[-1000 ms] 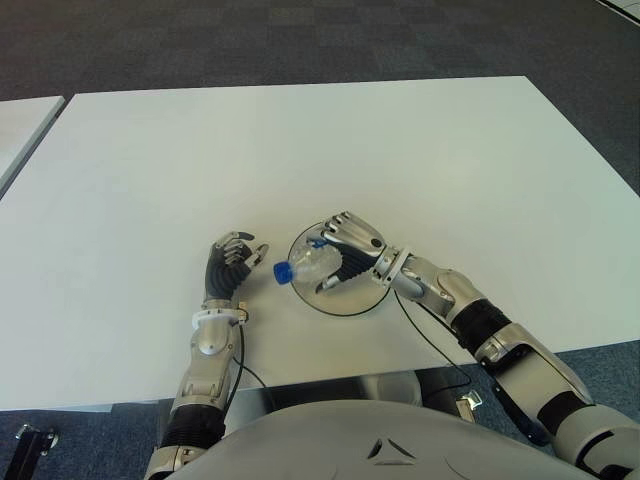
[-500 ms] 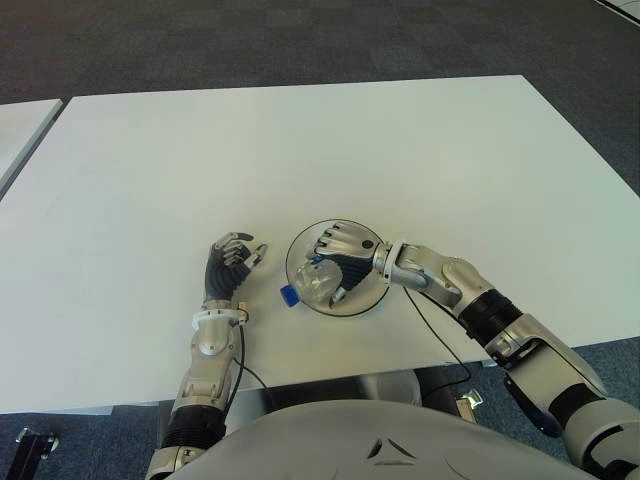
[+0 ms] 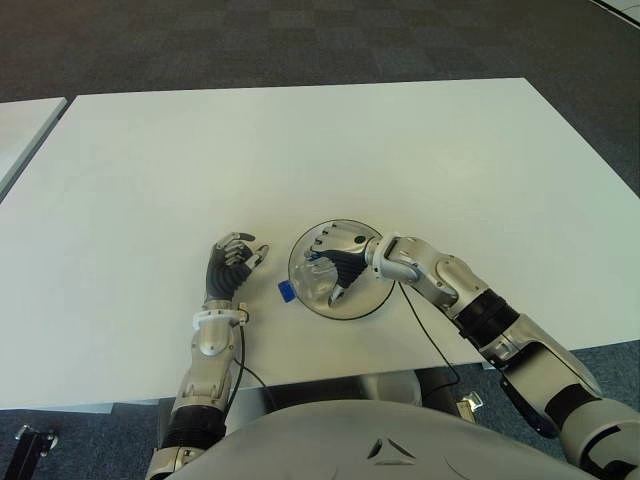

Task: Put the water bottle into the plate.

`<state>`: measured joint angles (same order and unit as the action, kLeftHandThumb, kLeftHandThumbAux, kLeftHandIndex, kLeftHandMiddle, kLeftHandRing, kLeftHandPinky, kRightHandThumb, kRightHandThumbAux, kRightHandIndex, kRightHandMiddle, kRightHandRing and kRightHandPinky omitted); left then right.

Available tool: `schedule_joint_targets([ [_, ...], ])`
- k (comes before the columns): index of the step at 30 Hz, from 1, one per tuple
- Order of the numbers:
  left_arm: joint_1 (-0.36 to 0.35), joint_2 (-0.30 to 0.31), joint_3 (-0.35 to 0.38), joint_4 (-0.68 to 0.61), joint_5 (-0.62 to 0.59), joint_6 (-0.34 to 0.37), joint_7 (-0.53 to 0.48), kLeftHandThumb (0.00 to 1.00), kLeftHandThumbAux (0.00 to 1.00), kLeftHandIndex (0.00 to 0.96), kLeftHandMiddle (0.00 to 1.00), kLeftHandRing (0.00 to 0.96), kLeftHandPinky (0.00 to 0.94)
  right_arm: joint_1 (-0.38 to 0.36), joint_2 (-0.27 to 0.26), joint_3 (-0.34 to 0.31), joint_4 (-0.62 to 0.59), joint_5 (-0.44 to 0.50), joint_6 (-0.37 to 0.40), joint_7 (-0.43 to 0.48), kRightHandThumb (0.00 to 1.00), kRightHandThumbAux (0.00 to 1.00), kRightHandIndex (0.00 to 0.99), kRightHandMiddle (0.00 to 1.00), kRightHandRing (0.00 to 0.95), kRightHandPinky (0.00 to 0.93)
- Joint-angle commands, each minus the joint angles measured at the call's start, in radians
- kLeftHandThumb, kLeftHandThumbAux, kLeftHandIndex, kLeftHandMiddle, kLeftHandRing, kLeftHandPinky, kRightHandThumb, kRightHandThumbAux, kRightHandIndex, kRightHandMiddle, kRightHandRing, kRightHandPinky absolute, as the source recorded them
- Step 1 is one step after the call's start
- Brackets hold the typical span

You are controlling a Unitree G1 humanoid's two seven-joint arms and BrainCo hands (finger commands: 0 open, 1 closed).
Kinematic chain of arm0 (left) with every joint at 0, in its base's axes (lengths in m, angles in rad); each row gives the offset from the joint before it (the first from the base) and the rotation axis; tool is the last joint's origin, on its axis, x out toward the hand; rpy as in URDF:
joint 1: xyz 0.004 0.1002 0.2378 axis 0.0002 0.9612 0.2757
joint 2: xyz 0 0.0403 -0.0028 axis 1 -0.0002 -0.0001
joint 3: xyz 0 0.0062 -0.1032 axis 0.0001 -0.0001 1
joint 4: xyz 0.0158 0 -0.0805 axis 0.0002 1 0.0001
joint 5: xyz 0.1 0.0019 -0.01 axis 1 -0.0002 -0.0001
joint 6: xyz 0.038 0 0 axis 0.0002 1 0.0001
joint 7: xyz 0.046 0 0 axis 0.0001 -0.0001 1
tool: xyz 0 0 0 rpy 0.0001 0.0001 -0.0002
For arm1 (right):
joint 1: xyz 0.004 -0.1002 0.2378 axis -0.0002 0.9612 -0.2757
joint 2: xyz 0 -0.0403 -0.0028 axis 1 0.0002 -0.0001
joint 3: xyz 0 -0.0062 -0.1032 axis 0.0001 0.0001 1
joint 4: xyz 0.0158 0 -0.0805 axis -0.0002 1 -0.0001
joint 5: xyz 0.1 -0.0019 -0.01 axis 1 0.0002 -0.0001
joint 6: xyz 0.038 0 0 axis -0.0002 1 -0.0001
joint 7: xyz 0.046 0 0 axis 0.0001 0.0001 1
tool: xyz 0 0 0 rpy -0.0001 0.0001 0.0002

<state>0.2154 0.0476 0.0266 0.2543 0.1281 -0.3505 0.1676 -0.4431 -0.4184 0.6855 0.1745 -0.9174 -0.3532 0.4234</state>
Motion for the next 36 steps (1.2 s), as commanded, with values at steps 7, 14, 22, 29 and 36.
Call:
schedule_joint_targets([
  [7,0.009,0.012,-0.003,0.017,0.014,0.002,-0.008,0.704,0.716,0.436,0.689,0.671,0.648,0.025,-0.044,0.047,0.001,-0.066,0.02,0.047,0.378,0.639,0.013,0.009,0.005,0.005],
  [14,0.004,0.019,-0.006,0.019,0.009,-0.001,-0.018,0.703,0.717,0.436,0.686,0.671,0.644,0.019,-0.052,0.055,0.018,-0.076,-0.007,-0.009,0.436,0.507,0.0,0.0,0.0,0.0],
  [22,0.017,0.004,-0.003,-0.024,-0.011,0.05,-0.018,0.705,0.716,0.435,0.68,0.661,0.63,0.031,-0.065,0.051,0.037,-0.083,-0.039,-0.131,0.496,0.348,0.0,0.0,0.0,0.0],
  [29,0.012,0.005,-0.001,-0.011,-0.002,0.038,-0.004,0.706,0.715,0.435,0.68,0.662,0.637,0.042,-0.062,0.046,0.061,-0.086,-0.055,-0.231,0.514,0.284,0.0,0.0,0.0,0.0],
  [36,0.007,0.007,0.0,-0.008,-0.008,0.043,-0.012,0.706,0.715,0.436,0.682,0.664,0.637,0.048,-0.063,0.043,0.075,-0.089,-0.061,-0.284,0.518,0.236,0.0,0.0,0.0,0.0],
])
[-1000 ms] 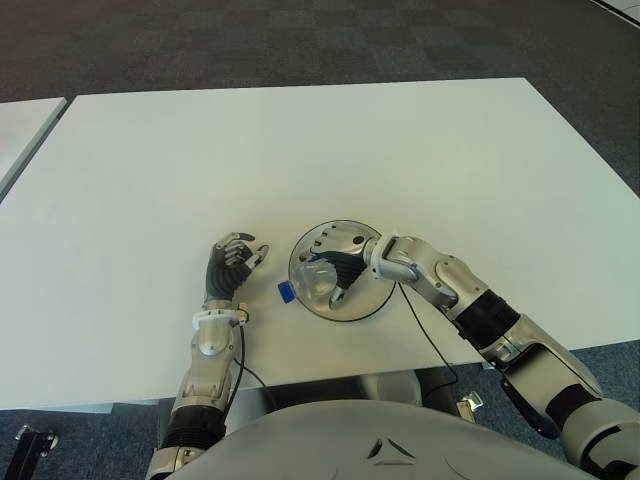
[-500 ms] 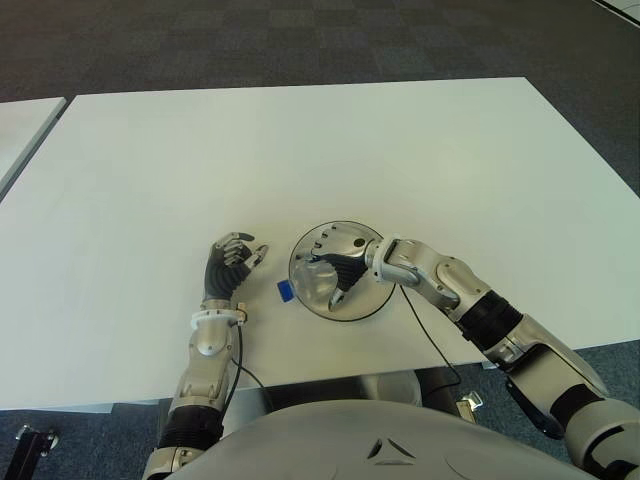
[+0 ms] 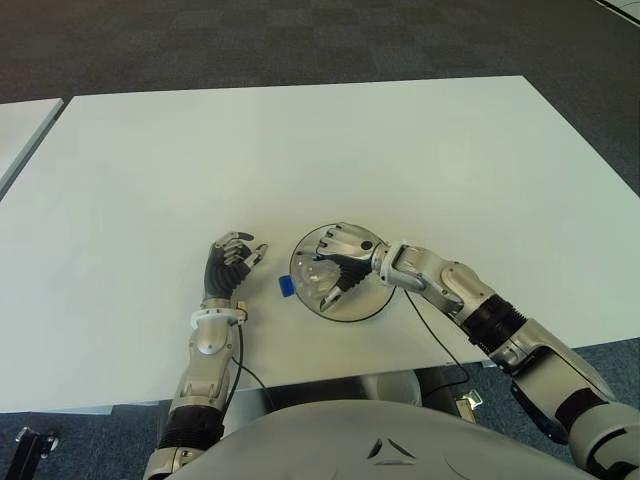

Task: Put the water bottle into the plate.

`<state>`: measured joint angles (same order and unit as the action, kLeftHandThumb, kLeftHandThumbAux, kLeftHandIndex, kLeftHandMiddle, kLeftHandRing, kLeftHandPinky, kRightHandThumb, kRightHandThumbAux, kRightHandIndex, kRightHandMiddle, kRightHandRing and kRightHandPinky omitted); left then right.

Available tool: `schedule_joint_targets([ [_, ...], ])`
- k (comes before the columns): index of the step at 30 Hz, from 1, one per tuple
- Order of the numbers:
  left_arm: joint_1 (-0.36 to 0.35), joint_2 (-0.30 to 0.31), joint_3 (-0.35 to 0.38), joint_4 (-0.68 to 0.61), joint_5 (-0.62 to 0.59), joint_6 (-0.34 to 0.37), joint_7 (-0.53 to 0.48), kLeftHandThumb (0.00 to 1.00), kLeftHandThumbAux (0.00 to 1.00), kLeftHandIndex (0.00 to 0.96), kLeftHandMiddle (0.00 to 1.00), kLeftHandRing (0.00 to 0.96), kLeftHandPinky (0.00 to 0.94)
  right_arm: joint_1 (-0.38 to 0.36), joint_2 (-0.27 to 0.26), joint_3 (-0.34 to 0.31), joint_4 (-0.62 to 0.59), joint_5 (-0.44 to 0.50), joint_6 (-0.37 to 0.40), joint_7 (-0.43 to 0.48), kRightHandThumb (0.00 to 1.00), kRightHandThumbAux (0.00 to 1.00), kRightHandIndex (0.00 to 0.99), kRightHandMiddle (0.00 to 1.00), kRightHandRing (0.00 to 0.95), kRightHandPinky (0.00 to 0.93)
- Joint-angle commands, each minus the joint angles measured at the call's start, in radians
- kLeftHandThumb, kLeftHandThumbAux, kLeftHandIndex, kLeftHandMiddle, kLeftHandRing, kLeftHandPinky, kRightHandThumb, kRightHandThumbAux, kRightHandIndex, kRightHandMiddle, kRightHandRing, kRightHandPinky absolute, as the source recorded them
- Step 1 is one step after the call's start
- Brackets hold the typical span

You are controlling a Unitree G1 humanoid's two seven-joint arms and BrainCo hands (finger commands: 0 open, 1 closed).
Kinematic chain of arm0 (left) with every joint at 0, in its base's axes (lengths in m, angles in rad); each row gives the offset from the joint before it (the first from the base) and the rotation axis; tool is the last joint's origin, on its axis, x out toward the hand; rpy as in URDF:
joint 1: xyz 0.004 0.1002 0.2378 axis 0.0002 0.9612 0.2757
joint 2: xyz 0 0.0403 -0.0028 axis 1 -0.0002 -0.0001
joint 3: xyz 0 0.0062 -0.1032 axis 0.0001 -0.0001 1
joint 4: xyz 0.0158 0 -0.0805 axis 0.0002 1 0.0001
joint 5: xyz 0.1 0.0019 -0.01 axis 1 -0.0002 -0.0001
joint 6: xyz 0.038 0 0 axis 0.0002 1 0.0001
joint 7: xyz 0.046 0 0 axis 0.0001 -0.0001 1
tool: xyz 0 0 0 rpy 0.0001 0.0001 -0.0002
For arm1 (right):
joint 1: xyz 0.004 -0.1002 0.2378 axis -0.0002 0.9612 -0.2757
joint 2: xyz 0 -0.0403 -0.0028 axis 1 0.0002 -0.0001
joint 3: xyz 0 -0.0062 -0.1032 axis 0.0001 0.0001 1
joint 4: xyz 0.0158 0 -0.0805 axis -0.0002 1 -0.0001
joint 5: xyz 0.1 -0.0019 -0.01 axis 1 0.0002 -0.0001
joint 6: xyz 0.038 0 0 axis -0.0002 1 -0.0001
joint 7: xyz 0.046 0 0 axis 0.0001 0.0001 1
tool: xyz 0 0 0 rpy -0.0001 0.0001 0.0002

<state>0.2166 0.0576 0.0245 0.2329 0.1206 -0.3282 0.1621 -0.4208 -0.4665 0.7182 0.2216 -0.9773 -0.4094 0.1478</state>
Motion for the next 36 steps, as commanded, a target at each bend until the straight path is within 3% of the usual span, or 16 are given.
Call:
schedule_joint_targets([
  [1,0.005,-0.003,0.002,0.014,-0.002,0.021,-0.007,0.706,0.715,0.436,0.682,0.663,0.636,0.026,-0.015,0.01,0.029,-0.03,-0.005,-0.012,0.518,0.233,0.0,0.0,0.0,0.0],
  [15,0.003,-0.005,0.003,0.018,0.005,0.024,0.004,0.706,0.715,0.436,0.685,0.666,0.64,0.043,-0.02,-0.013,0.001,-0.036,0.015,-0.066,0.511,0.178,0.0,0.0,0.0,0.0],
  [23,-0.001,0.006,-0.004,0.038,0.006,-0.016,-0.012,0.703,0.717,0.435,0.678,0.662,0.639,0.059,-0.016,-0.046,-0.02,-0.016,0.018,-0.077,0.488,0.163,0.0,0.0,0.0,0.0],
  [36,-0.006,0.012,-0.004,0.053,-0.001,-0.023,-0.018,0.703,0.717,0.435,0.68,0.666,0.638,0.094,0.021,-0.106,-0.047,-0.024,0.082,-0.165,0.461,0.159,0.0,0.0,0.0,0.0],
])
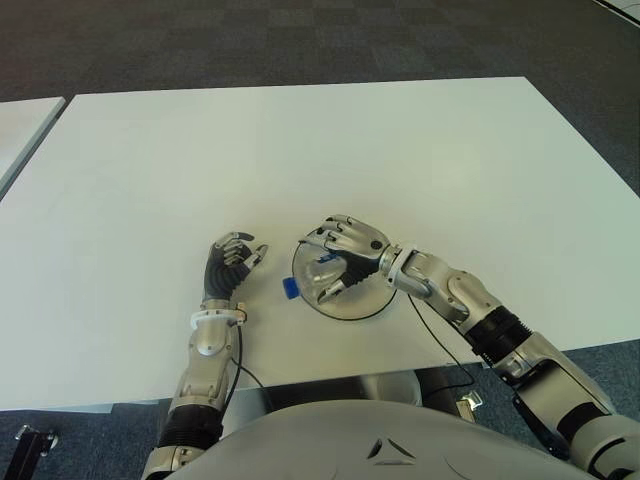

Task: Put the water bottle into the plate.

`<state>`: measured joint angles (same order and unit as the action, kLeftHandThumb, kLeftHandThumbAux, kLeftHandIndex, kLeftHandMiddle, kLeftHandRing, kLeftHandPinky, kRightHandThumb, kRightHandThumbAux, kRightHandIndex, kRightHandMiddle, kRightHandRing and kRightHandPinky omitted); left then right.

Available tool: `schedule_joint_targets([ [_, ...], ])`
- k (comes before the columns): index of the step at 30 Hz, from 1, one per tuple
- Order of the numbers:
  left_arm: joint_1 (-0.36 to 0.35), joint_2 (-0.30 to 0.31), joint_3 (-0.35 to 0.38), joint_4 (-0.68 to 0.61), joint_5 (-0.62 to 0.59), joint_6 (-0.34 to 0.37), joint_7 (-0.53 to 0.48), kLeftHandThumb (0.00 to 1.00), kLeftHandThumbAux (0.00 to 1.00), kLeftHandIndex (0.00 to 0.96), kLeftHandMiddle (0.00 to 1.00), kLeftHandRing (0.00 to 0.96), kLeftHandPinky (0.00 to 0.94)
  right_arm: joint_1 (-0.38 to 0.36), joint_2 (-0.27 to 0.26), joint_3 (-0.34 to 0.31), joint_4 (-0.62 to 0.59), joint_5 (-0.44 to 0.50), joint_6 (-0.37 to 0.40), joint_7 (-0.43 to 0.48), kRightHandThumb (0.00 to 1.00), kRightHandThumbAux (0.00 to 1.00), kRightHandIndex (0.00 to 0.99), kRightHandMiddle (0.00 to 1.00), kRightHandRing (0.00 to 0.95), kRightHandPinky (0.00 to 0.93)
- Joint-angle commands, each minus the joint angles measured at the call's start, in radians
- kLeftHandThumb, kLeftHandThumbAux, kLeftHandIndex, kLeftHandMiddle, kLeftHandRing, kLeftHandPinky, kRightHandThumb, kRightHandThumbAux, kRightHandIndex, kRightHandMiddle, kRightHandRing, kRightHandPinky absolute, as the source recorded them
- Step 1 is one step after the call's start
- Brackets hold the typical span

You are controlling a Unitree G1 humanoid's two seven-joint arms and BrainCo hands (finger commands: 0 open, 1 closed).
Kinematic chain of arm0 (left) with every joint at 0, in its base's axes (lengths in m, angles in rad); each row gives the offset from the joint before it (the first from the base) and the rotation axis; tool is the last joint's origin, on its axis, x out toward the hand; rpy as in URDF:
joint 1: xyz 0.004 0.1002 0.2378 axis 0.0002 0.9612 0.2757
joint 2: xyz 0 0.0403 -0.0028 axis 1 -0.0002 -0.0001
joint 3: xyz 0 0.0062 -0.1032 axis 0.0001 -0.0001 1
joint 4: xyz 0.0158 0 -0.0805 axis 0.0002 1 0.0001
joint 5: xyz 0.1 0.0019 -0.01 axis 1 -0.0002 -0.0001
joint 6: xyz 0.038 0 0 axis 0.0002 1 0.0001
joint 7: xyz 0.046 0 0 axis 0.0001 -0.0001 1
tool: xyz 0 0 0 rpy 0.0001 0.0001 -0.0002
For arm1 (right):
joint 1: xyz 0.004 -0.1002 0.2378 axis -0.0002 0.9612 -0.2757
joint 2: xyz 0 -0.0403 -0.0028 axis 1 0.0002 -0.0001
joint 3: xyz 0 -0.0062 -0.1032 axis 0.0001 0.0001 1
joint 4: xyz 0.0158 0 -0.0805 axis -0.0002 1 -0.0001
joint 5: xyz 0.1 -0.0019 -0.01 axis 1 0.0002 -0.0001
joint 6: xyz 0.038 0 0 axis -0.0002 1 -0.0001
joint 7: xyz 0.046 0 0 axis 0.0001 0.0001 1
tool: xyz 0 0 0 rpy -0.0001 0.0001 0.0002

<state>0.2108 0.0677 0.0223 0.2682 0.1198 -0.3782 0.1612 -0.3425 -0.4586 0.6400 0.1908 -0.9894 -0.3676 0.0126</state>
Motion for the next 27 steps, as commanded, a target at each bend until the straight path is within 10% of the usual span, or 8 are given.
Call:
schedule_joint_targets([
  [1,0.0,0.0,-0.001,0.017,-0.002,0.031,-0.017,0.704,0.717,0.435,0.68,0.666,0.637,0.018,0.016,-0.031,-0.02,-0.012,0.046,-0.033,0.462,0.159,0.0,0.0,0.0,0.0],
  [27,-0.005,0.015,-0.003,0.037,0.009,0.01,-0.019,0.704,0.718,0.435,0.693,0.679,0.651,0.14,0.122,-0.181,-0.079,0.125,0.094,-0.26,0.459,0.174,0.0,0.0,0.0,0.0],
])
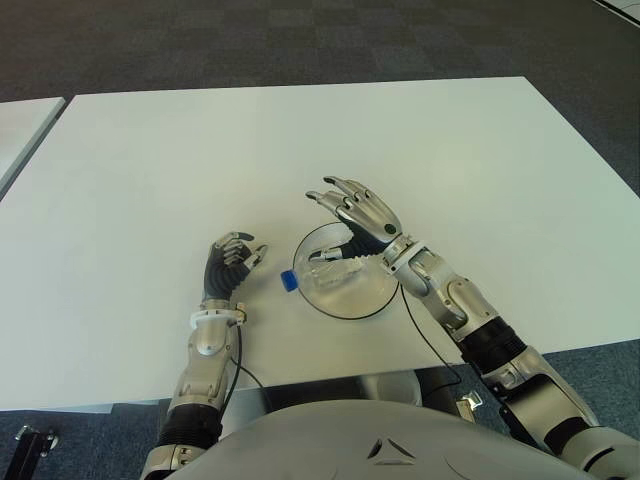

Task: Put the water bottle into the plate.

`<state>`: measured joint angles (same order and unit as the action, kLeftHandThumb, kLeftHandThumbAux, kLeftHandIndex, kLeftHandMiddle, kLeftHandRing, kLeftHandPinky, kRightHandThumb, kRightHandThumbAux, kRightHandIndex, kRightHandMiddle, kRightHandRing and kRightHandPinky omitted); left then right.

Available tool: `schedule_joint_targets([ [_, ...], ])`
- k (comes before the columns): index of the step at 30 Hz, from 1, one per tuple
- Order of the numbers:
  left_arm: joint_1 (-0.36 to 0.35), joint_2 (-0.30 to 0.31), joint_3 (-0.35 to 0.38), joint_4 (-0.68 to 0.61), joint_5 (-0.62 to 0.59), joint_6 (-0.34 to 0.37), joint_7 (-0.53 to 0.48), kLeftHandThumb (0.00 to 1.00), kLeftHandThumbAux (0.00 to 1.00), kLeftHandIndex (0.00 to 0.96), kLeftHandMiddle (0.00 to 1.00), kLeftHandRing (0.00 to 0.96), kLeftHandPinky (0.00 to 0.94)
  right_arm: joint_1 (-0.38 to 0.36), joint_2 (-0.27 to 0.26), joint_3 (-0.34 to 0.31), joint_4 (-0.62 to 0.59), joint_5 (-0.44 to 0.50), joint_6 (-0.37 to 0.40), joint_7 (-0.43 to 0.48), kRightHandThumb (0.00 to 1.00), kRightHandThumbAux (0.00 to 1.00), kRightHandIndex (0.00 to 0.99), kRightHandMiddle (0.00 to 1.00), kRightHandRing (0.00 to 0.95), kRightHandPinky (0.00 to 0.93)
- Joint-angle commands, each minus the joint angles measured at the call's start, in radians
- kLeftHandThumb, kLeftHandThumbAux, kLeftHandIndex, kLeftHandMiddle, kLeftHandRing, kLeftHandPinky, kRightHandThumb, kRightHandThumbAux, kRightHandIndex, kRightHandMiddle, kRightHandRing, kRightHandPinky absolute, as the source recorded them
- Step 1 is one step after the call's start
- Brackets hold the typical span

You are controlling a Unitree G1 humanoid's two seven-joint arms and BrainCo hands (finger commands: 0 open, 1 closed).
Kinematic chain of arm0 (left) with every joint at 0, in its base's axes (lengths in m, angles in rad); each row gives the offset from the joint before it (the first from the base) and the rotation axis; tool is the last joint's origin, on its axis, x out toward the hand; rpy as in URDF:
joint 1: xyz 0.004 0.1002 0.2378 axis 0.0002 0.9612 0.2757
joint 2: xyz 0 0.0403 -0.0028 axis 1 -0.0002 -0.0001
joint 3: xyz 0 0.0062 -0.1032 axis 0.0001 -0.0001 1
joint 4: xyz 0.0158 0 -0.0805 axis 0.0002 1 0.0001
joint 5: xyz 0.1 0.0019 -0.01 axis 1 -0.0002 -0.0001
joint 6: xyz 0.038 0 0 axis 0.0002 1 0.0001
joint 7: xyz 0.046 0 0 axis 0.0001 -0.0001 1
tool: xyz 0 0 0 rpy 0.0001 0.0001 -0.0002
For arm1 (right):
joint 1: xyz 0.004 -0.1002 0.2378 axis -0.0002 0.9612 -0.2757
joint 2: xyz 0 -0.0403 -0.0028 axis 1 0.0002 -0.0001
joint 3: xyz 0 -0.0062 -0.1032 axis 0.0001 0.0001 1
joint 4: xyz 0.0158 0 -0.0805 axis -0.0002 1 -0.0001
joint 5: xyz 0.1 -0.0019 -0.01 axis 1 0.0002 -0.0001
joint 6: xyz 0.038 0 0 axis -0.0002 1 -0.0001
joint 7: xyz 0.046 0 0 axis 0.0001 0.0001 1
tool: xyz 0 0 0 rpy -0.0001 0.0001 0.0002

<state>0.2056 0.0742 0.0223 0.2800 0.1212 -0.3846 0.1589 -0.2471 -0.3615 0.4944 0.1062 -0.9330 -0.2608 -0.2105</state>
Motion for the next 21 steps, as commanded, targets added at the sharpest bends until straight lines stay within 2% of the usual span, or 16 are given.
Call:
schedule_joint_targets([
  [1,0.0,0.009,-0.003,0.026,0.006,0.016,-0.018,0.704,0.718,0.435,0.693,0.679,0.65,0.05,0.03,-0.042,0.009,0.084,-0.019,-0.047,0.46,0.175,0.0,0.0,0.0,0.0],
  [6,-0.001,0.008,-0.002,0.027,0.003,0.014,-0.017,0.704,0.718,0.435,0.69,0.677,0.646,0.064,0.048,-0.07,0.031,0.15,-0.068,-0.09,0.471,0.172,0.0,0.0,0.0,0.0],
  [10,0.001,0.006,-0.001,0.025,0.0,0.008,-0.015,0.703,0.718,0.435,0.685,0.672,0.642,0.087,0.104,-0.132,0.087,0.362,-0.188,-0.101,0.496,0.163,0.0,0.0,0.0,0.0],
  [14,0.008,0.003,0.0,0.009,-0.003,0.022,-0.015,0.703,0.717,0.435,0.68,0.666,0.638,0.099,0.126,-0.186,0.134,0.509,-0.273,-0.078,0.511,0.148,0.0,0.0,0.0,0.0],
  [17,0.013,-0.003,0.003,-0.006,-0.01,0.049,-0.014,0.705,0.716,0.435,0.682,0.668,0.641,0.103,0.136,-0.218,0.161,0.56,-0.314,-0.072,0.492,0.133,0.0,0.0,0.0,0.0],
  [21,0.015,-0.005,0.003,-0.006,-0.012,0.052,-0.013,0.706,0.716,0.436,0.687,0.672,0.645,0.121,0.14,-0.262,0.178,0.619,-0.363,-0.059,0.465,0.116,0.0,0.0,0.0,0.0],
])
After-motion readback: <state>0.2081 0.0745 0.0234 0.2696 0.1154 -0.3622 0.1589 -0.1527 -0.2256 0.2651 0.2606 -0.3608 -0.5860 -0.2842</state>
